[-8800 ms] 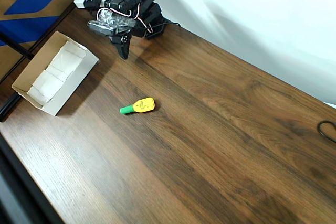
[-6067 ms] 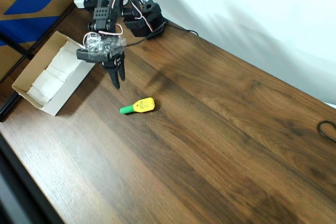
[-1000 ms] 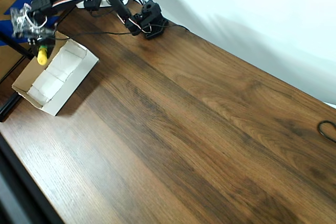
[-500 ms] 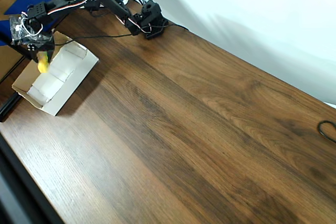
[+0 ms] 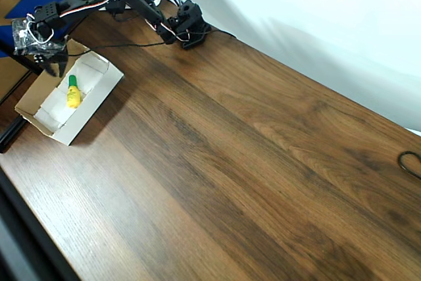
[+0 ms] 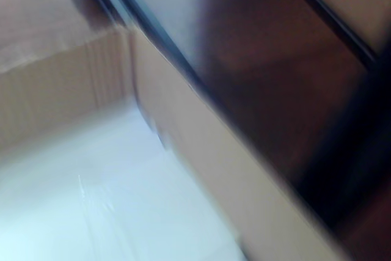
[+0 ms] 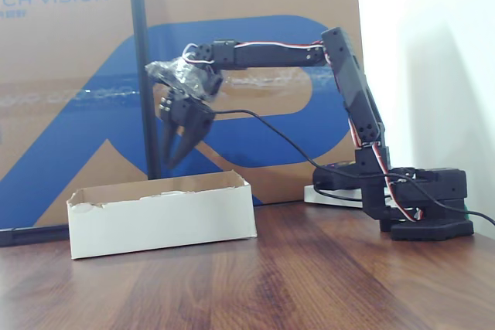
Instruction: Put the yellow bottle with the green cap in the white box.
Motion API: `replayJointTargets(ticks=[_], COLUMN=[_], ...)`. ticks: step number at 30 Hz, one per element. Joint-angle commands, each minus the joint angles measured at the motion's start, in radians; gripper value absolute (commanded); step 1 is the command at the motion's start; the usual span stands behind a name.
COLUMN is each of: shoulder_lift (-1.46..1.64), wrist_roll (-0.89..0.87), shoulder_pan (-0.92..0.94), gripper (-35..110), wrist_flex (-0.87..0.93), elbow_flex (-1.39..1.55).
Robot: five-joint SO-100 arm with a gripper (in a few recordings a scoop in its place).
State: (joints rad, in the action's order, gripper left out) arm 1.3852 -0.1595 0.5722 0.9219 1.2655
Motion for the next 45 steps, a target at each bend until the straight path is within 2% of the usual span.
replayJointTargets(ticks=[1, 10, 19, 24, 32, 38, 45], shoulder_lift=[0.218, 0.641, 1.328, 1.652, 1.951, 2.043, 2.097], wrist_roll=[0.005, 0.041, 0.212, 0.305, 0.422, 0.422, 0.385], shoulder_pan=[-0.029, -0.196, -0.374, -0.449, -0.518, -0.514, -0.552], gripper=[0, 0, 0, 0, 0, 0, 0], wrist_flex=[-0.061, -0.201, -0.402, -0.426, -0.456, -0.307, -0.014], elbow_flex=[0.101, 0.565, 1.215, 1.494, 1.838, 1.891, 1.887])
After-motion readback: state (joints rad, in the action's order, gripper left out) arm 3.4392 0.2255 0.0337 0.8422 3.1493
